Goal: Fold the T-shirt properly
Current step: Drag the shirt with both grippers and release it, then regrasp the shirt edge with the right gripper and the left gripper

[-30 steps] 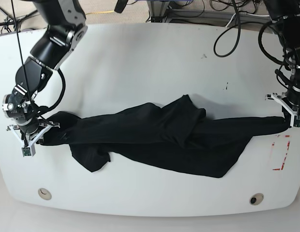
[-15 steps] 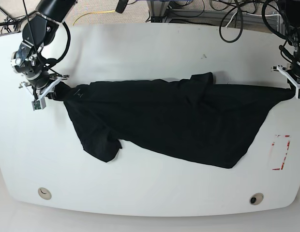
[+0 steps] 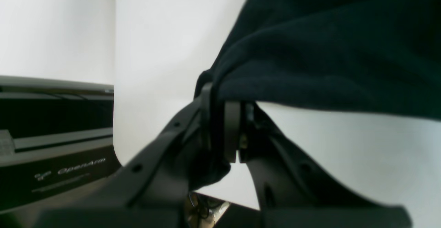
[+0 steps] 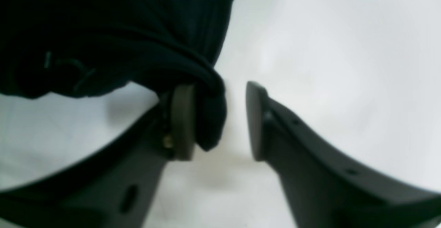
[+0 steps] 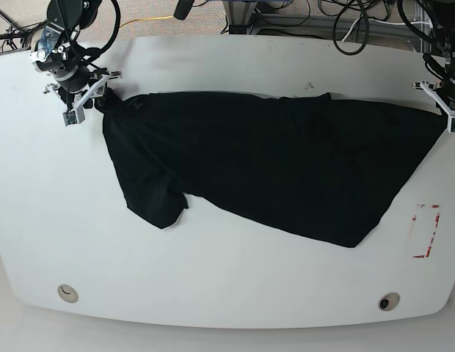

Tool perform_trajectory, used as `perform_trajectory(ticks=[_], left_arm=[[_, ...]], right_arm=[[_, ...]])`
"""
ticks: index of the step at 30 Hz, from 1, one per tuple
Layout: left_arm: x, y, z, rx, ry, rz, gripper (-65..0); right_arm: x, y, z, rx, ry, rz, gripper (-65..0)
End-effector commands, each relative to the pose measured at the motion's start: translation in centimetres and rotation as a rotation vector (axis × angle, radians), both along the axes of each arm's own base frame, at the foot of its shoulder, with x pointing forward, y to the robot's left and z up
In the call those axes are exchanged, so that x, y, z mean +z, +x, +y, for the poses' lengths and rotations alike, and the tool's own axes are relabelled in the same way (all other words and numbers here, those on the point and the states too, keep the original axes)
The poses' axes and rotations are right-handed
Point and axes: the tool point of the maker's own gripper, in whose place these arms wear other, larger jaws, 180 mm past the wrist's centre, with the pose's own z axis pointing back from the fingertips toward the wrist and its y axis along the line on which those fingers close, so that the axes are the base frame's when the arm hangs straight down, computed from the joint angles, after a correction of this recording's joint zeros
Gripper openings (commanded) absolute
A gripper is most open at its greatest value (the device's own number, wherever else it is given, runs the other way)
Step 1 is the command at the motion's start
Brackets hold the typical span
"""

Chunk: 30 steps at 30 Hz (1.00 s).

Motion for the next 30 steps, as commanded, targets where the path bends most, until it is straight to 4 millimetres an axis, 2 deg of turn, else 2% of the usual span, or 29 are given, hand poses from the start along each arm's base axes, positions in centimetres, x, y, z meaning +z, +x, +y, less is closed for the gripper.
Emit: perform_trajectory(ticks=[1, 2, 4, 5, 6, 10, 12, 15, 21, 23, 25, 30], left_arm=[[1.0, 0.2, 0.4, -0.011, 0.029, -0.02, -62.2], [0.8, 0.1, 0.4, -0.012, 0.029, -0.015, -58.5], [0.5, 0.1, 0.0, -0.022, 0.021, -0.008, -47.2], [0.4, 0.1, -0.1, -0.024, 0.019, -0.007, -42.1], [0.4, 0.1, -0.2, -0.026, 0.02, -0.006, -34.3], [0.4, 0.1, -0.2, -0.024, 0.015, -0.008, -12.6], [0.5, 0.2, -0.2, -0.024, 0.014, -0.012, -9.9], [0.6, 0.4, -0.2, -0.027, 0.014, -0.02, -9.6], [0.7, 0.6, -0.4, -0.031, 0.014, -0.024, -9.6], [1.0, 1.2, -0.6, -0.036, 0.011, -0.042, -9.6], [1.3, 2.1, -0.9, -0.044, 0.012, -0.058, -9.6], [1.4, 2.3, -0.9, -0.045, 0.011, -0.062, -9.6]], right_arm=[[0.8, 0.3, 0.5, 0.005, 0.011, -0.04, -30.6], [0.8, 0.1, 0.7, 0.007, 0.012, -0.04, -27.0], [1.1, -0.3, 1.3, 0.031, 0.017, -0.048, -23.8], [1.3, -0.3, 1.9, 0.043, 0.031, -0.058, -23.5], [1.7, -0.6, 2.1, 0.032, 0.051, -0.071, -22.8], [3.0, -1.4, 1.9, -0.021, 0.121, -0.114, -22.7], [3.3, -1.5, 2.2, -0.02, 0.154, -0.119, -22.8], [4.1, -2.1, 1.9, -0.049, 0.215, -0.147, -23.1], [6.4, -0.3, -0.3, -0.057, 0.228, -0.208, -23.3], [7.0, 0.8, -1.0, -0.064, 0.22, -0.221, -23.3], [7.0, 1.8, -1.7, -0.076, 0.22, -0.209, -23.3], [5.5, 3.4, -3.9, -0.141, 0.281, -0.176, -23.3]])
